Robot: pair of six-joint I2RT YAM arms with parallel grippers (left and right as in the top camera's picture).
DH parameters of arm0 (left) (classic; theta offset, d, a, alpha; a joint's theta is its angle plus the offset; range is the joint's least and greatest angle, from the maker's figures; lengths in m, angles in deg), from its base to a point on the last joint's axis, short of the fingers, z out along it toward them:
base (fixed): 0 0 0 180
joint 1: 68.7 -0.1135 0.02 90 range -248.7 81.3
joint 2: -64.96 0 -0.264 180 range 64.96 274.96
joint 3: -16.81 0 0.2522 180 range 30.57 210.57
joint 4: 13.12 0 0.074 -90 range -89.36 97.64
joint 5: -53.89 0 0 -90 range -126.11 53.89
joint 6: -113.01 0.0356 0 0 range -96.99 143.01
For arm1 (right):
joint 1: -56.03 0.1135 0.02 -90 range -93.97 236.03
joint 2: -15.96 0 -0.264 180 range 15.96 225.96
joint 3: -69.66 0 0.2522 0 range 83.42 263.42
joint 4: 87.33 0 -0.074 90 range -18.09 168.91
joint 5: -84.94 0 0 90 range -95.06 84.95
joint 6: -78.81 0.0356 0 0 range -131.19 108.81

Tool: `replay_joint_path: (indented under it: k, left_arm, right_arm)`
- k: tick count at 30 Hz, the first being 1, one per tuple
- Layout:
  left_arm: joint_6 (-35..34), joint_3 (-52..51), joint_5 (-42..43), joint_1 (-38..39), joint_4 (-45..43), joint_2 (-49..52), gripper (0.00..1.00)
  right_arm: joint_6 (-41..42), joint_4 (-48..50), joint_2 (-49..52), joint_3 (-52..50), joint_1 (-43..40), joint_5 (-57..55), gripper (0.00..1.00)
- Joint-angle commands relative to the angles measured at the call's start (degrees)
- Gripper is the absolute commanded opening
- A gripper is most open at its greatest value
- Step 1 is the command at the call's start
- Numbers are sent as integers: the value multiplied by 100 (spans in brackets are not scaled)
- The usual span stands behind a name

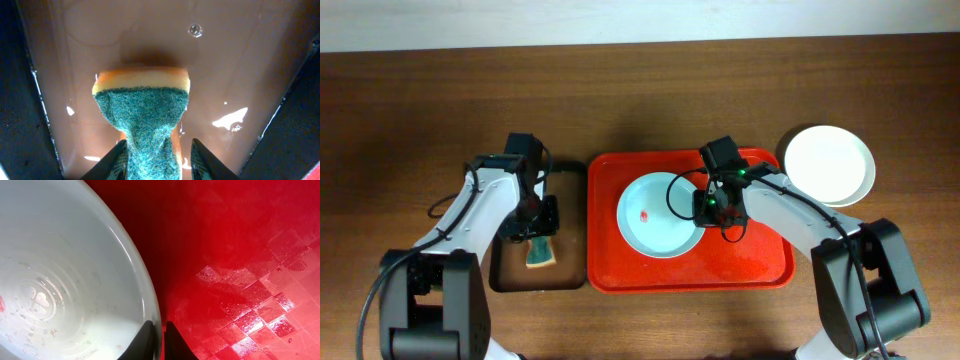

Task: Clean dirty plates on tray and stack at the side
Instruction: 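Grasp the sponge in the black tray with the left gripper and lift, then move the sponge over the last plate with the left gripper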

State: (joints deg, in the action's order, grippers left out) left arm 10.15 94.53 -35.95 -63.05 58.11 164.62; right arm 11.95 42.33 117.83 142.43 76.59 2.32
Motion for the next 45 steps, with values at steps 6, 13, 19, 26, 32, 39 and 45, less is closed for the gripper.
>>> replay_joint_path:
  k: [6,13,19,26,32,39,45]
  left_arm:
    - [-57,-186,-149,-20,-37,-2,27]
    - [-55,-597,-166,-20,-522,-2,23]
    - [-55,-1110,-136,-20,-1005,-31,0]
    - [-55,-214,96,-17,-1073,-2240,0]
    - [-55,-214,96,234,-905,-1174,0]
    - [-48,-214,92,411,-1443,256,0]
    - [-50,-459,111,444,-1587,457,0]
  right_arm:
    - [-44,-4,50,-46,4,-120,10]
    - [-42,-4,52,-46,4,-118,10]
    - [-42,2,50,-46,4,-118,29]
    - [-39,87,52,-50,4,-116,4]
    - [177,599,52,-382,4,-28,4]
    - [175,507,50,-313,2,17,4]
    - [175,378,50,-240,-2,39,7]
